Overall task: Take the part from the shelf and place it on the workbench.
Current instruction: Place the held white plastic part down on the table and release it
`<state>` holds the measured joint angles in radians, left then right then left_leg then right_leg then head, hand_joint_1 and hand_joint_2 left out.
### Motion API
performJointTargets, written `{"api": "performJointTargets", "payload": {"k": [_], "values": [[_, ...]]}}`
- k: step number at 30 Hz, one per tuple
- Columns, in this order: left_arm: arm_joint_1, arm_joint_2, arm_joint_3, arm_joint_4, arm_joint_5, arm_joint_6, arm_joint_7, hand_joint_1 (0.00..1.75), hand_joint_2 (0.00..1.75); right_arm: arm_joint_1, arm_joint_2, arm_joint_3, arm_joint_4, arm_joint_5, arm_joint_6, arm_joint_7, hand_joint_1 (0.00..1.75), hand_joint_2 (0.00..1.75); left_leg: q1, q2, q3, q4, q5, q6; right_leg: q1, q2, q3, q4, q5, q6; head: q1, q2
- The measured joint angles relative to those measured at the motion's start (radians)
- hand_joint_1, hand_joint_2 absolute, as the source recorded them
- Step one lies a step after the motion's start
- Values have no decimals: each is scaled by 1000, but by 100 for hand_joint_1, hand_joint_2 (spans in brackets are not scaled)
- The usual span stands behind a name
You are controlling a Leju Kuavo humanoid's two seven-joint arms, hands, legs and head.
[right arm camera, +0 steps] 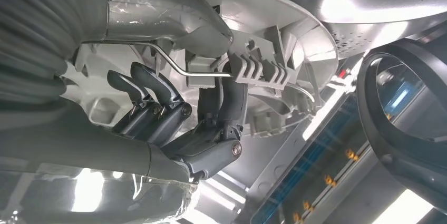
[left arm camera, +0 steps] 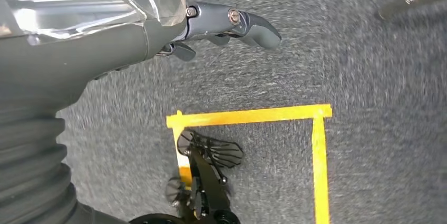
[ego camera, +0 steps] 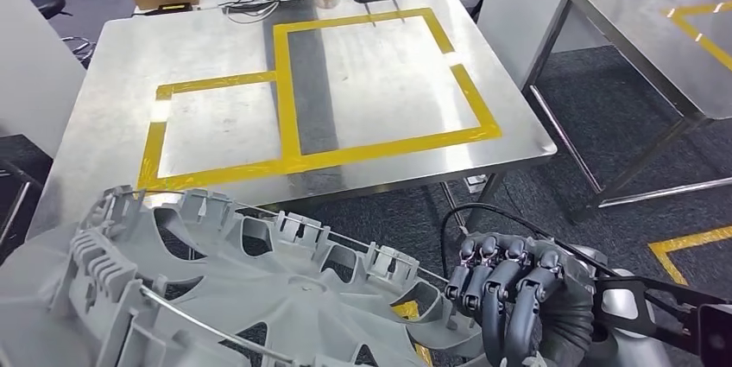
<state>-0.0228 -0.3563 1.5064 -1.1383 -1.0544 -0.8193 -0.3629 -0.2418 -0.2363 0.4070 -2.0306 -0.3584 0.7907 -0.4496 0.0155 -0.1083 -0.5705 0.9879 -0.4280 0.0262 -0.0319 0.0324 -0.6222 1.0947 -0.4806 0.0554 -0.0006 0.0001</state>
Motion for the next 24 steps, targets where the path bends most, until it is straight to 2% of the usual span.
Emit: {"api": "performJointTargets", "payload": {"k": [1, 2, 4, 5, 7, 8, 9, 10, 11, 12, 13, 15, 16, 17, 19, 21, 22, 24], "values": [[0, 0, 0, 0, 11, 0, 10, 0, 175, -1, -1, 2, 0, -2, 0, 0, 173, 175, 0, -13, -4, 7, -5, -7, -4, 15, 24, -53, 22, 0, 1, 0], [0, 0, 0, 0, 20, 0, 19, 0, 175, -1, -1, 3, 0, -4, 0, 1, 173, 175, 1, -23, -9, 13, -8, -14, -4, 25, 36, -81, 31, -5, 2, 0], [4, 0, 0, 0, 35, 0, 33, 0, 175, -6, -1, 7, 0, -9, 1, 1, 173, 175, 4, -39, -19, 15, -10, -25, -1, 13, 39, -84, 32, -24, 1, 0], [6, -1, 1, 0, 42, 0, 38, 0, 175, -9, -1, 8, 0, -10, 1, 2, 173, 175, 5, -28, -22, 18, -13, -30, -1, 4, 40, -84, 32, -30, 1, 0], [6, 0, 1, -1, 53, 1, 47, 0, 175, -14, 1, 12, 0, -14, 1, 5, 173, 175, 3, 30, -46, 67, -39, -39, -2, -15, 46, -87, 30, -45, -4, 0], [5, 0, 1, -1, 59, 1, 50, 0, 175, -15, 1, 13, 0, -16, 0, 7, 173, 175, 2, 67, -72, 123, -66, -42, 0, -24, 49, -88, 27, -51, -6, 0], [3, 0, 0, -1, 64, 0, 54, 0, 175, -15, 1, 14, 0, -21, 0, 8, 173, 175, 3, 89, -109, 194, -98, -44, 3, -32, 50, -87, 24, -57, -9, 0], [3, 0, 0, 0, 69, -2, 59, 0, 175, -14, 2, 16, 0, -27, -1, 9, 173, 175, 4, 99, -146, 263, -123, -44, 7, -40, 51, -87, 22, -60, -9, 0], [3, 0, 0, 0, 75, -4, 64, 0, 175, -14, 2, 17, 0, -33, -2, 10, 173, 175, 5, 102, -172, 308, -133, -44, 9, -48, 52, -87, 21, -62, -9, 0], [3, 0, 0, 0, 81, -6, 68, 0, 175, -15, 2, 19, 0, -39, -3, 10, 173, 175, 5, 103, -179, 314, -123, -43, 11, -53, 53, -87, 19, -63, -9, 0], [4, 0, 0, 0, 87, -7, 72, 0, 175, -15, 4, 19, 0, -44, -3, 11, 173, 175, 5, 103, -164, 278, -95, -40, 13, -57, 56, -87, 17, -63, -9, 0], [3, 1, 0, -1, 97, -9, 79, 0, 175, -17, 8, 20, 0, -52, -4, 12, 173, 175, 0, 111, -93, 136, -28, -27, 16, -62, 63, -88, 13, -62, -9, 0], [3, 1, 0, -2, 100, -10, 81, 0, 175, -19, 10, 20, 0, -56, -4, 13, 173, 175, -4, 116, -63, 77, -9, -20, 19, -63, 65, -88, 11, -60, -9, 0], [2, 2, 0, -3, 102, -12, 83, 0, 175, -21, 12, 20, 0, -58, -5, 14, 173, 175, -9, 120, -46, 42, -1, -14, 21, -64, 66, -88, 9, -57, -9, 0], [2, 3, 0, -5, 105, -14, 84, 0, 175, -23, 16, 21, 0, -60, -5, 18, 173, 175, -16, 120, -42, 28, -4, -9, 22, -68, 67, -91, 8, -47, -10, 0], [3, 4, 0, -7, 107, -16, 85, 0, 175, -26, 20, 20, 0, -61, -6, 23, 173, 175, -11, 113, -26, 10, 3, -1, 22, -67, 66, -87, 2, -39, -9, 0], [2, 3, 0, -8, 108, -20, 86, 0, 175, -29, 21, 20, 0, -62, -7, 26, 173, 175, -8, 110, -17, -1, 7, 4, 22, -62, 56, -64, -10, -38, -8, 0], [0, 2, 0, -9, 110, -29, 87, 0, 175, -30, 21, 20, 0, -64, -7, 30, 173, 175, -6, 104, -6, -12, 12, 9, 21, -48, 1, 45, -54, -42, -4, 0]]}}
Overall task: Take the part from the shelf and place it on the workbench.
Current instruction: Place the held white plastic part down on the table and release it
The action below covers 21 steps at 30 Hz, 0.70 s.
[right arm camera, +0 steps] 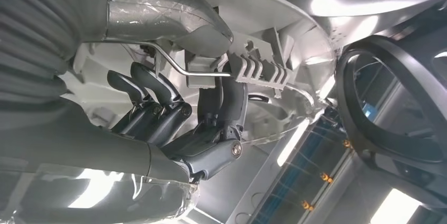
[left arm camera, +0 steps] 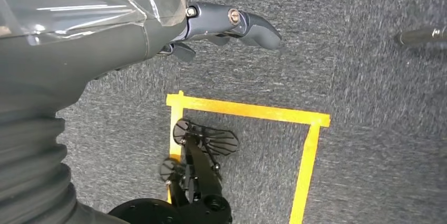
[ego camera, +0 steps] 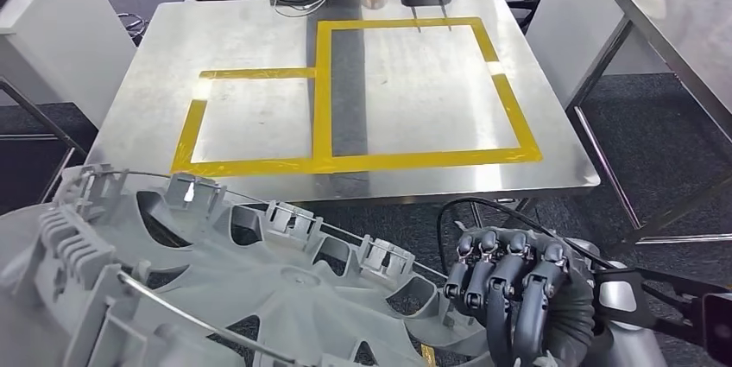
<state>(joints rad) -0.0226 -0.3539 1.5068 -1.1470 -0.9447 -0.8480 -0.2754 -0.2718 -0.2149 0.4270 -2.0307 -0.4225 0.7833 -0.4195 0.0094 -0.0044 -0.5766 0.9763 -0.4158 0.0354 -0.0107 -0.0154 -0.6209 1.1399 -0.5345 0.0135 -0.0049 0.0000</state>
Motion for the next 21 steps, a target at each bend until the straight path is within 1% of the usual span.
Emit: {"api": "performJointTargets", "payload": {"k": [1, 2, 3, 4, 5, 6, 7, 8, 9, 10, 11, 12, 13, 14, 15, 16, 17, 18, 19, 20, 21], "values": [[-1, 0, 0, 0, 0, -3, 1, 0, 175, 0, 0, 0, 0, -1, 0, 1, 173, 175, 0, -3, 0, 1, 0, 1, -1, 4, -38, 69, -23, -1, 1, 0], [-1, -1, 0, 0, 0, -5, 3, 0, 175, 1, 0, 0, 0, -2, 0, 1, 173, 175, -1, -7, -1, 1, -1, 2, -2, 6, -69, 121, -36, 1, 2, 0], [-1, -2, 0, 0, 0, -6, 4, 0, 175, 2, 1, 0, 0, -3, 0, 2, 173, 175, -1, -12, 0, 2, -2, 1, -4, 7, -84, 138, -33, 8, 2, 0], [-1, -2, 0, 0, -1, -7, 4, 0, 175, 2, 1, 1, 0, -4, 0, 3, 173, 175, 0, -16, 0, 3, -4, 0, -6, 7, -78, 113, -14, 17, 2, 0], [-1, -2, 0, 0, -3, -8, 4, 0, 175, 2, 1, 1, 0, -5, 0, 4, 173, 175, 0, -21, 1, 6, -6, -3, -10, 7, -52, 50, 17, 28, 2, 0], [-1, -3, 0, 0, -5, -10, 3, 0, 175, 2, 1, 1, 0, -5, 0, 6, 173, 175, 0, -25, 1, 10, -11, -7, -13, 8, -19, -25, 48, 35, 2, 0], [0, -3, -1, 0, -6, -13, 2, 0, 175, 2, 1, 1, 0, -5, -1, 7, 173, 175, -1, -29, 0, 15, -16, -13, -14, 8, 10, -86, 70, 35, 2, 0], [0, -3, -1, 0, -8, -17, 0, 0, 175, 2, 2, 1, 0, -6, -1, 9, 173, 175, -3, -31, -2, 19, -22, -19, -14, 9, 29, -124, 83, 30, 2, 0], [1, -3, -1, 0, -9, -21, -2, 0, 175, 2, 2, 1, 0, -7, -2, 10, 173, 175, -4, -32, -3, 22, -27, -24, -12, 10, 36, -136, 84, 20, 2, 0], [2, -2, -1, 0, -11, -23, -5, 0, 175, 2, 3, 1, 0, -8, -3, 12, 173, 175, -4, -32, -4, 23, -30, -29, -9, 10, 38, -136, 83, 10, 2, 0], [3, -2, -1, 0, -14, -23, -8, 0, 175, 2, 3, 1, 0, -9, -3, 13, 173, 175, -2, -31, -3, 23, -33, -34, -10, 11, 38, -135, 82, 1, 1, 0], [3, -2, -1, 0, -17, -22, -10, 0, 175, 2, 4, 1, 0, -9, -4, 14, 173, 175, 0, -28, -4, 30, -39, -38, -11, 11, 41, -135, 81, -5, 1, 0], [3, -3, -1, -1, -20, -21, -12, 0, 175, 2, 4, 1, -1, -9, -4, 15, 173, 175, 2, -22, -13, 51, -51, -43, -13, 11, 45, -136, 79, -12, 0, 0], [3, -3, -1, -1, -22, -19, -14, 0, 175, 2, 5, 1, -1, -9, -4, 16, 173, 175, 4, -16, -34, 95, -72, -48, -15, 11, 51, -137, 77, -17, -1, 0], [3, -2, -1, -1, -23, -17, -17, 0, 175, 2, 5, 1, -1, -9, -4, 16, 173, 175, 4, -9, -68, 160, -100, -51, -13, 11, 55, -137, 73, -22, -2, 0], [3, -2, -1, -2, -25, -16, -19, 0, 175, 3, 6, 1, -1, -9, -4, 16, 173, 175, 5, -5, -108, 234, -127, -54, -11, 10, 59, -136, 68, -26, -3, 0], [3, -2, -1, -2, -28, -14, -21, 0, 175, 3, 6, 1, -1, -9, -5, 16, 173, 175, 5, -3, -147, 297, -143, -54, -9, 10, 64, -136, 64, -28, -2, 0], [3, -2, -1, -2, -31, -12, -22, 0, 175, 4, 7, 1, -1, -9, -5, 17, 173, 175, 5, -2, -171, 327, -141, -54, -7, 10, 69, -136, 59, -29, -2, 0], [3, -2, -1, -2, -34, -11, -24, 0, 175, 4, 9, 1, -1, -8, -6, 17, 173, 175, 4, -2, -175, 317, -118, -50, -5, 11, 77, -136, 52, -29, -3, 0], [3, -2, -1, -2, -37, -11, -26, 0, 175, 4, 11, 1, -2, -8, -6, 18, 173, 175, 2, -1, -156, 263, -77, -44, -2, 11, 88, -137, 45, -28, -3, 0], [3, -2, -1, -2, -39, -10, -28, 0, 175, 4, 13, 1, -3, -7, -6, 19, 173, 175, -1, 0, -125, 188, -34, -34, -1, 11, 98, -138, 37, -27, -2, 0]]}}
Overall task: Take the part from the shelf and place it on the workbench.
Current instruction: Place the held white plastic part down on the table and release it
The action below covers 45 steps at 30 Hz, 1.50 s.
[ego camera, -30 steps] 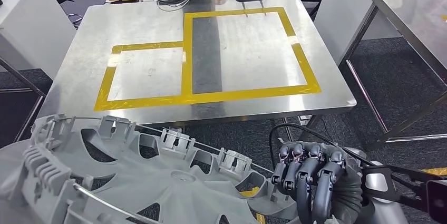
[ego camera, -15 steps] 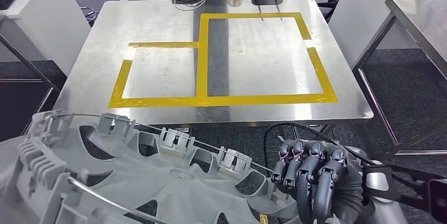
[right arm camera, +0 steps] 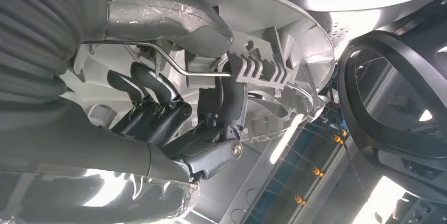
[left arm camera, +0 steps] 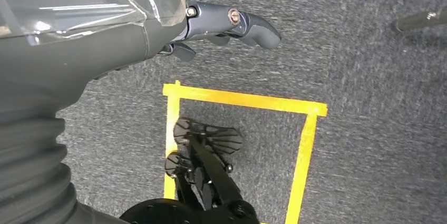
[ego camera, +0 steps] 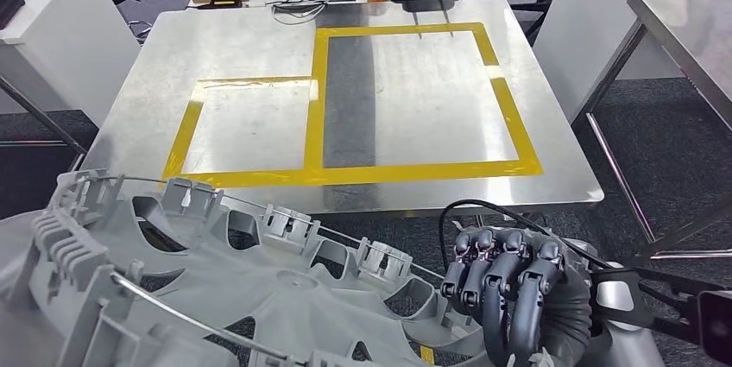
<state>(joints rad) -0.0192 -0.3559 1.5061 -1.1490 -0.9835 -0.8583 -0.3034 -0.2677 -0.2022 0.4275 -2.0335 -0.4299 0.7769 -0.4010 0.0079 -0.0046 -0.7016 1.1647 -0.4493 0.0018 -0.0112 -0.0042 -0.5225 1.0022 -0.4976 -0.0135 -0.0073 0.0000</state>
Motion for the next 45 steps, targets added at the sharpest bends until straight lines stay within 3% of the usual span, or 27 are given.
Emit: {"api": "performJointTargets", "payload": {"k": [2, 4, 7, 8, 10, 12, 13, 14, 15, 16, 18, 20, 22, 24, 26, 27, 28, 29, 31, 33, 35, 38, 41, 43, 44, 45], "values": [[-1, 1, 0, -2, -2, 0, -3, 0, 175, -1, 3, 0, -3, 1, -1, 2, 173, 175, -10, 6, 57, -118, 44, 23, 5, 0, 15, -3, -14, 6, 2, 0], [-1, 2, 0, -5, -3, -1, -5, 0, 175, 0, 5, -1, -6, 0, -2, 4, 173, 175, -18, 9, 74, -148, 36, 35, 6, -1, 21, -6, -16, 16, 3, 0], [0, 2, -1, -7, -4, -4, -8, 0, 175, 1, 7, -3, -12, -1, -3, 5, 173, 175, -13, 1, 106, -174, 31, 45, 4, -1, 19, 29, -18, 29, 4, 0], [0, 2, -1, -7, -4, -4, -9, 0, 175, 0, 6, -4, -14, -1, -4, 6, 173, 175, -10, -1, 120, -181, 30, 48, 4, 0, -2, 69, -30, 28, 5, 0], [-2, 0, -1, -8, -7, -3, -11, 0, 175, 0, 6, -6, -15, -1, -4, 8, 173, 175, -6, -4, 132, -186, 23, 51, 2, 2, -84, 192, -69, 26, 7, 0], [-2, -2, -1, -8, -10, -2, -12, 0, 175, 3, 6, -7, -15, -1, -4, 10, 173, 175, -5, -8, 138, -186, 14, 50, -2, 2, -162, 280, -92, 35, 8, 0], [-2, -2, -1, -7, -12, -1, -13, 0, 175, 4, 6, -8, -15, -1, -4, 11, 173, 175, -5, -11, 145, -186, 8, 47, -6, 2, -177, 274, -80, 44, 8, 0], [-2, -2, -1, -7, -13, -1, -13, 0, 175, 5, 6, -8, -15, -1, -4, 12, 173, 175, -3, -14, 154, -185, 1, 43, -9, 2, -172, 232, -48, 57, 8, 0], [-2, -3, -1, -7, -13, 0, -14, 0, 175, 5, 6, -8, -15, -1, -4, 13, 173, 175, -2, -16, 165, -185, -8, 38, -13, 2, -151, 160, -1, 71, 8, 0], [-2, -3, -1, -7, -13, 1, -15, 0, 175, 6, 5, -8, -15, 0, -4, 13, 173, 175, -2, -18, 175, -182, -16, 31, -14, 2, -130, 90, 39, 78, 9, 0], [-2, -3, -1, -7, -14, 4, -17, 0, 175, 7, 4, -9, -15, 0, -4, 14, 173, 175, -4, -19, 179, -177, -31, 18, -13, 0, -103, 8, 77, 59, 11, 0], [-2, -2, -1, -8, -15, 7, -19, 0, 175, 9, 4, -9, -16, -1, -4, 14, 173, 175, -5, -18, 177, -171, -39, 7, -11, 1, -99, 2, 78, 29, 11, 0], [-3, -2, -1, -8, -16, 8, -20, 0, 175, 9, 4, -9, -19, -1, -4, 14, 173, 175, -2, -13, 169, -147, -48, -1, -14, 3, -90, 1, 79, 20, 10, 0], [-5, -2, -1, -8, -14, 7, -21, 0, 175, 8, 4, -9, -21, 0, -4, 14, 173, 175, 1, -7, 118, -53, -84, -12, -15, 3, -80, 0, 73, 11, 9, 0], [-5, -2, -1, -8, -13, 4, -22, 0, 175, 9, 5, -9, -22, 0, -4, 14, 173, 175, 3, -3, 35, 83, -137, -21, -12, 4, -77, 0, 67, 2, 7, 0], [-5, -2, -1, -8, -13, 3, -23, 0, 175, 9, 5, -8, -22, 0, -4, 14, 173, 175, 4, -2, 2, 126, -150, -21, -10, 4, -74, 0, 64, 0, 7, 0], [-5, -2, -1, -8, -13, 1, -23, 0, 175, 9, 5, -8, -22, 0, -5, 14, 173, 175, 3, -1, -13, 134, -142, -19, -7, 5, -71, 0, 61, -2, 7, 0], [-5, -2, -1, -8, -13, 0, -23, 0, 175, 9, 5, -8, -22, -1, -5, 14, 173, 175, 2, -1, -7, 101, -114, -15, -4, 5, -65, 0, 57, -3, 7, 0], [-5, 0, -1, -9, -12, 0, -24, 0, 175, 9, 5, -8, -22, -1, -5, 14, 173, 175, -4, 1, 47, -39, -28, 5, 2, 6, -52, -1, 51, -4, 8, 0], [-6, 1, -1, -12, -10, -1, -24, 0, 175, 7, 5, -8, -22, -1, -6, 15, 173, 175, -15, 5, 88, -139, 10, 25, 6, 6, -47, -2, 47, -1, 8, 0], [-6, 2, -1, -13, -6, -2, -26, 0, 175, 6, 5, -8, -23, -1, -8, 16, 173, 175, -21, 7, 92, -156, 8, 36, 7, 5, -48, -4, 44, 8, 8, 0], [-6, 2, -2, -14, -3, -6, -30, 0, 175, 2, 5, -8, -28, 3, -15, 16, 173, 175, -13, 5, 117, -184, 30, 45, 11, 4, -60, 27, 23, 16, 9, 0], [-7, -2, -1, -12, -2, -9, -34, 0, 175, 6, 4, -9, -31, 17, -22, 17, 173, 175, -12, 4, 127, -194, 36, 49, 6, 5, -148, 206, -51, 13, 11, 0], [-7, -3, -1, -11, -1, -9, -37, 0, 175, 10, 2, -10, -31, 29, -26, 17, 173, 175, -12, 2, 126, -193, 34, 48, 1, 4, -194, 280, -67, 24, 11, 0], [-7, -3, -1, -11, -1, -8, -37, 0, 175, 11, 1, -12, -31, 37, -29, 16, 173, 175, -12, 0, 127, -191, 32, 47, -1, 4, -188, 258, -51, 34, 11, 0], [-7, -3, -1, -10, -1, -7, -38, 0, 175, 11, -2, -16, -31, 47, -35, 16, 173, 175, -11, -2, 127, -188, 29, 44, -4, 4, -160, 196, -22, 45, 11, 0]]}}
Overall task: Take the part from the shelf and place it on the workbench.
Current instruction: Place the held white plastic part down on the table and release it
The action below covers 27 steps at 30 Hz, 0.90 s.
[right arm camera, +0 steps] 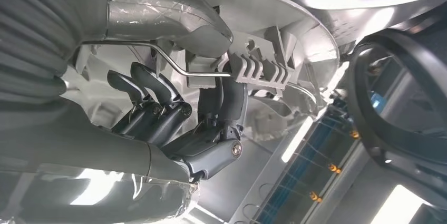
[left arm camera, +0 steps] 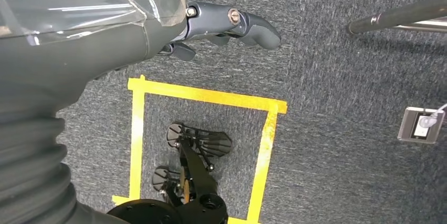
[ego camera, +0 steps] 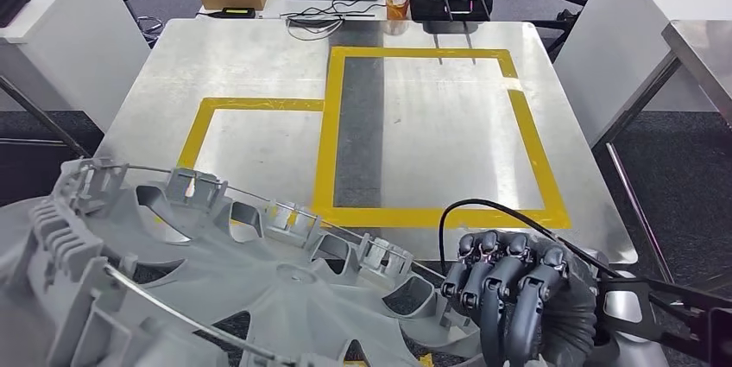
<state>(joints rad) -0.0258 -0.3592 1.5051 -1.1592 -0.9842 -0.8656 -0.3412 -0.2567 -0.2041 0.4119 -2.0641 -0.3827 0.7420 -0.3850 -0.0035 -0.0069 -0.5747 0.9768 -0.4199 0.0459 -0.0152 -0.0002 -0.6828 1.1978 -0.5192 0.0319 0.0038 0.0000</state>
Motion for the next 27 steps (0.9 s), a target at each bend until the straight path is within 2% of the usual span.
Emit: {"api": "performJointTargets", "payload": {"k": [1, 2, 3, 5, 7, 8, 9, 11, 12, 13, 14, 15, 16, 18, 19, 21, 23, 24, 25, 27], "values": [[0, 0, 0, 0, 0, 1, -1, 0, 175, 0, -4, -5, 0, 13, -7, -1, 173, 175, 0, -2, 0, 5, -4, -4, -2, -1, 35, -76, 30, 7, 0, 0], [0, 0, 0, 0, 0, 2, -1, 0, 175, 0, -9, -11, 1, 26, -16, -3, 173, 175, -1, -3, -2, 12, -9, -9, -3, -1, 66, -141, 55, 8, 0, 0], [0, 0, 1, 1, 0, 2, -3, 0, 175, 0, -15, -19, 3, 40, -24, -5, 173, 175, -3, -4, -4, 18, -14, -14, -3, -1, 87, -182, 70, 3, 0, 0], [0, 0, 1, 1, 2, 6, -5, 0, 175, 3, -26, -37, 7, 71, -41, -10, 173, 175, -5, -5, -7, 24, -18, -23, 1, 0, 94, -194, 76, -13, 0, 0], [1, -1, 1, 1, 13, 12, -5, 0, 175, 7, -36, -58, 14, 114, -66, -7, 173, 175, -3, -4, -11, 31, -25, -31, -4, 1, 95, -195, 78, -24, -1, 0], [1, -1, 1, 1, 22, 14, -3, 0, 175, 8, -41, -69, 20, 141, -83, -2, 173, 175, -1, -3, -20, 52, -40, -36, -7, 0, 97, -196, 78, -29, -3, 0], [2, 0, 2, 1, 31, 17, -2, 0, 175, 9, -46, -80, 27, 168, -100, 3, 173, 175, 1, -2, -39, 92, -64, -42, -11, 0, 98, -197, 78, -33, -6, 0], [4, 1, 2, 1, 48, 19, 3, 0, 175, 10, -58, -101, 47, 227, -135, 13, 173, 175, 7, 0, -102, 224, -128, -52, -10, 0, 98, -197, 77, -35, -10, 0], [6, 1, 2, 1, 53, 19, 5, 0, 175, 11, -64, -109, 60, 257, -151, 15, 173, 175, 10, 0, -133, 285, -150, -55, -10, -1, 97, -196, 77, -35, -10, 0], [8, 1, 2, 2, 56, 19, 8, 0, 175, 11, -72, -117, 74, 289, -167, 17, 173, 175, 12, 1, -150, 317, -155, -56, -9, -1, 97, -196, 77, -35, -10, 0], [9, 1, 2, 2, 58, 19, 9, 0, 175, 11, -80, -124, 87, 317, -180, 18, 173, 175, 14, 1, -147, 308, -140, -57, -9, 0, 97, -196, 76, -35, -10, 0], [10, 1, 2, 2, 59, 19, 9, 0, 175, 10, -88, -130, 99, 337, -189, 18, 173, 175, 15, 1, -124, 259, -109, -55, -9, 0, 99, -196, 76, -34, -10, 0], [11, 1, 2, 2, 59, 19, 9, 0, 175, 10, -95, -136, 109, 352, -194, 18, 173, 175, 16, 1, -86, 184, -72, -53, -9, 0, 100, -196, 76, -34, -10, 0], [11, 2, 2, 2, 60, 19, 9, 0, 175, 7, -105, -145, 122, 364, -199, 18, 173, 175, 11, 1, -27, 63, -31, -46, -6, 0, 99, -196, 76, -30, -10, 0], [11, 2, 2, 2, 61, 19, 9, 0, 175, 5, -109, -148, 128, 372, -203, 19, 173, 175, 8, 1, -16, 37, -27, -42, -4, 1, 98, -196, 77, -26, -10, 0], [12, 2, 2, 2, 67, 19, 10, 0, 175, -3, -118, -150, 138, 415, -222, 24, 173, 175, 3, 1, -14, 30, -29, -31, -4, 1, 97, -200, 79, -14, -10, 0], [12, 2, 2, 2, 82, 19, 14, 0, 175, -25, -133, -148, 159, 500, -258, 40, 173, 175, 6, 1, -3, 17, -21, -17, -5, 1, 91, -187, 69, -6, -9, 0], [12, 1, 1, 1, 92, 19, 17, 0, 175, -46, -144, -144, 177, 550, -278, 53, 173, 175, 8, 1, 3, 10, -16, -10, -5, 0, 74, -153, 52, -7, -8, 0], [12, 1, 1, 1, 100, 18, 21, 0, 175, -69, -157, -137, 201, 603, -298, 67, 173, 175, 9, 1, 5, 6, -12, -5, -5, 0, 45, -95, 27, -11, -7, 0], [14, 1, 1, 1, 112, 12, 26, 0, 175, -121, -179, -113, 258, 711, -328, 98, 173, 175, 6, 0, 3, 5, -11, 0, -4, 0, -26, 48, -23, -15, -6, 0]]}}
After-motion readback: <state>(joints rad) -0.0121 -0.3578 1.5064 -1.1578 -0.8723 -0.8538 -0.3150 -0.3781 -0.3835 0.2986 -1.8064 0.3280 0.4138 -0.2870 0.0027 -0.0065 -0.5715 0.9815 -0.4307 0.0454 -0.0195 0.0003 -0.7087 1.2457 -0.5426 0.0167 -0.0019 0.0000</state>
